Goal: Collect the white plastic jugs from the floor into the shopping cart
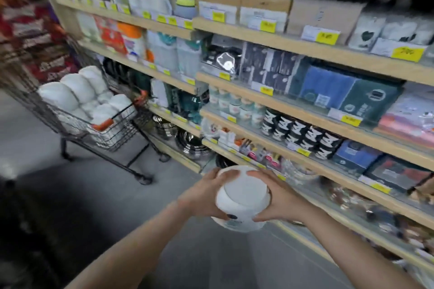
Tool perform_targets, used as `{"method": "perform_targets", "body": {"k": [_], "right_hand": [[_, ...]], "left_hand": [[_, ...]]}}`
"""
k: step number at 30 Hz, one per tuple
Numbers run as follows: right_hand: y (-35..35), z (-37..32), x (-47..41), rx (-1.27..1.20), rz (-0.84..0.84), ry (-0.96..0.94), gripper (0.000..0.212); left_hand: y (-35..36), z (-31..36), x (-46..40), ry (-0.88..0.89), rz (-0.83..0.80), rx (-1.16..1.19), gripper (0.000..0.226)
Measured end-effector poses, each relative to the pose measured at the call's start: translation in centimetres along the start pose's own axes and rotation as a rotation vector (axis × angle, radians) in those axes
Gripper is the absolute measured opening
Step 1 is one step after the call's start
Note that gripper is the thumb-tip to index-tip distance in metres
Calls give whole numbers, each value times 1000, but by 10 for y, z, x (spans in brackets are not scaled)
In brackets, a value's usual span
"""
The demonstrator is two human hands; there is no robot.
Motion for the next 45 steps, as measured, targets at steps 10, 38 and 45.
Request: {"method": "perform_targets", "body": {"k": [10,38,45], "right_hand": [[46,-152,-168,92,-167,-196,104],[6,-278,-716,289,-392,-417,102],[-2,-303,-834,366,-387,-358,101]], "left_hand": [[-105,-142,114,-207,200,1,113],[-351,-532,-23,-531,418,113,112],[-408,-638,-71,-454,455,91,110]]}}
Point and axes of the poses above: each hand's wrist, its own x-axis away from the middle knuckle, its own y-axis out of the palm, z = x × y, the point moved 1 cm from there along -x, towards the middle knuckle, and after that the axes turned 5 degrees about -z, right-handed, at the moved point
